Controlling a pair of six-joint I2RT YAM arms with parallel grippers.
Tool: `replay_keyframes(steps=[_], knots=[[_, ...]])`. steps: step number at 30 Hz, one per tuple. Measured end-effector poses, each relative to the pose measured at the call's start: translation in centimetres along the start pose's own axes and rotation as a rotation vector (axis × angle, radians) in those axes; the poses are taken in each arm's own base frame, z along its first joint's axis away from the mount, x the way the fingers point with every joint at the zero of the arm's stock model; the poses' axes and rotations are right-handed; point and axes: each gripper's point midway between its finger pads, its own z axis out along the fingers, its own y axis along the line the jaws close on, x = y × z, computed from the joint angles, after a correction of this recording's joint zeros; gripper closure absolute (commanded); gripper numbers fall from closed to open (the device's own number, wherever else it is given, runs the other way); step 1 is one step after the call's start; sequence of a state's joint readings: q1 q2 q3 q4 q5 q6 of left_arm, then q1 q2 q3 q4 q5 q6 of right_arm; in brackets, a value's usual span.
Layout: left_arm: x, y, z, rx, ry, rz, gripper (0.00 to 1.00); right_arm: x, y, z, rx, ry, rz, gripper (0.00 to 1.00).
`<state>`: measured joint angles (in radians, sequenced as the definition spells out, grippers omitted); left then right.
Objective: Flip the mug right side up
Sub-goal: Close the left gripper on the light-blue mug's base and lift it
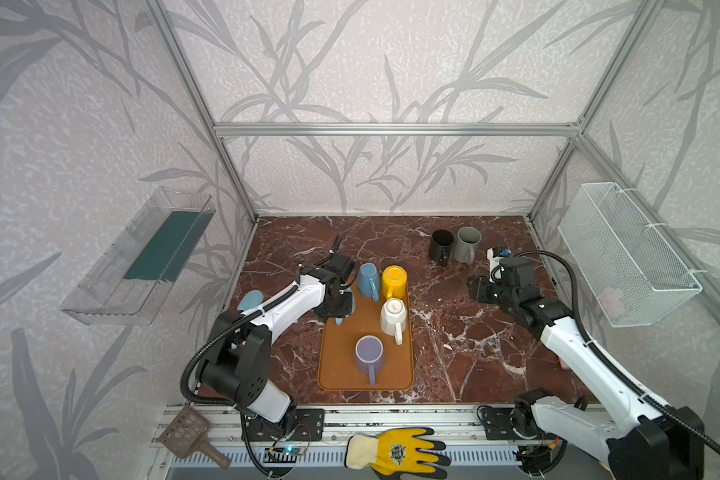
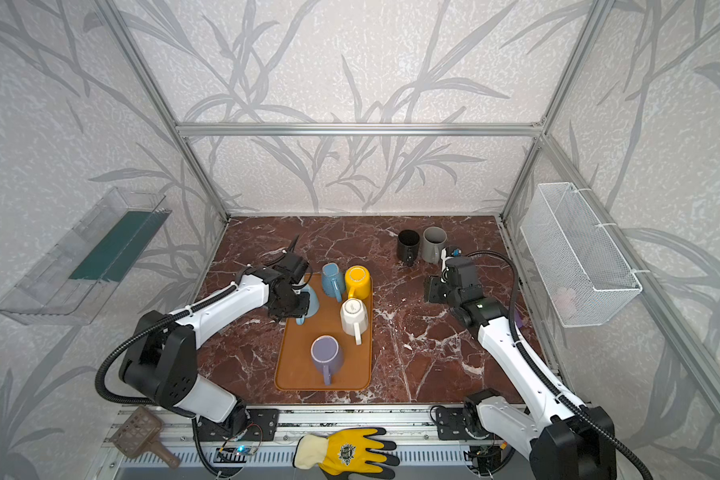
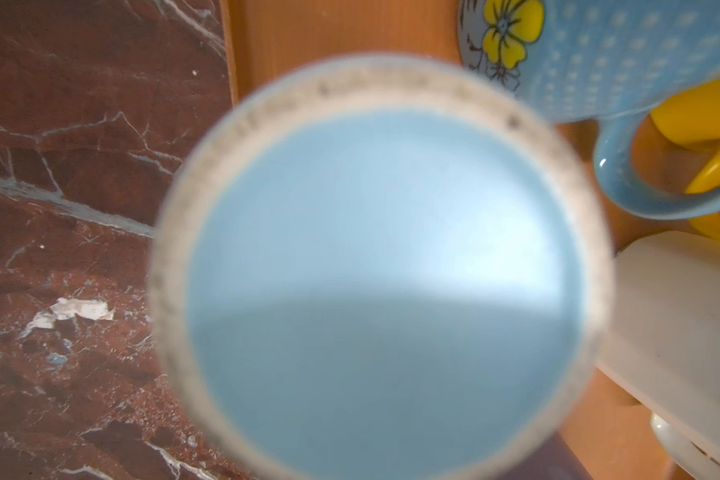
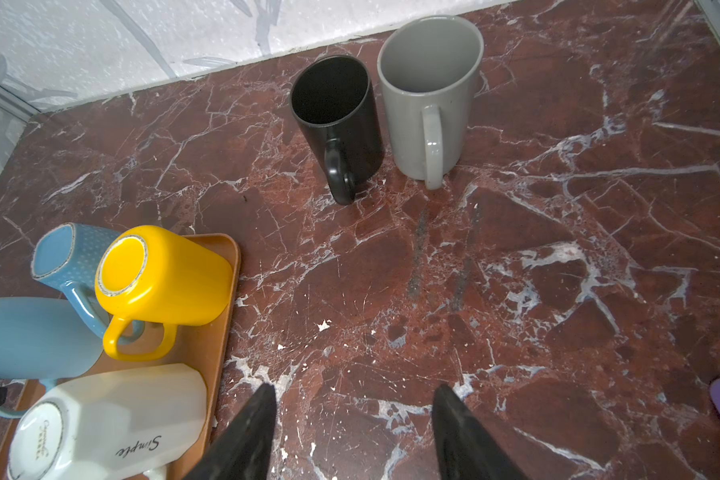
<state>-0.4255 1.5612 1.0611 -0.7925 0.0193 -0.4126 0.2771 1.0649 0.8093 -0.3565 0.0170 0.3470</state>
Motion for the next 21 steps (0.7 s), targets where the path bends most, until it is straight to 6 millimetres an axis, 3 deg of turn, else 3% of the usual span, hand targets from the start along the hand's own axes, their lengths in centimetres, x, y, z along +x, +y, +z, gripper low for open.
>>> replay_keyframes(steps=[8,21], knots=[[0.0,0.0,0.4,-0.006,0.008,-0.006,0.66,0.0,0.0,0.0,0.001,0.001,0.000,0.40],[-0.3,0.1,1.8,-0.035,0.028,-0.004,0.68,0.0,0.0,0.0,0.001,0.001,0.000,0.40]])
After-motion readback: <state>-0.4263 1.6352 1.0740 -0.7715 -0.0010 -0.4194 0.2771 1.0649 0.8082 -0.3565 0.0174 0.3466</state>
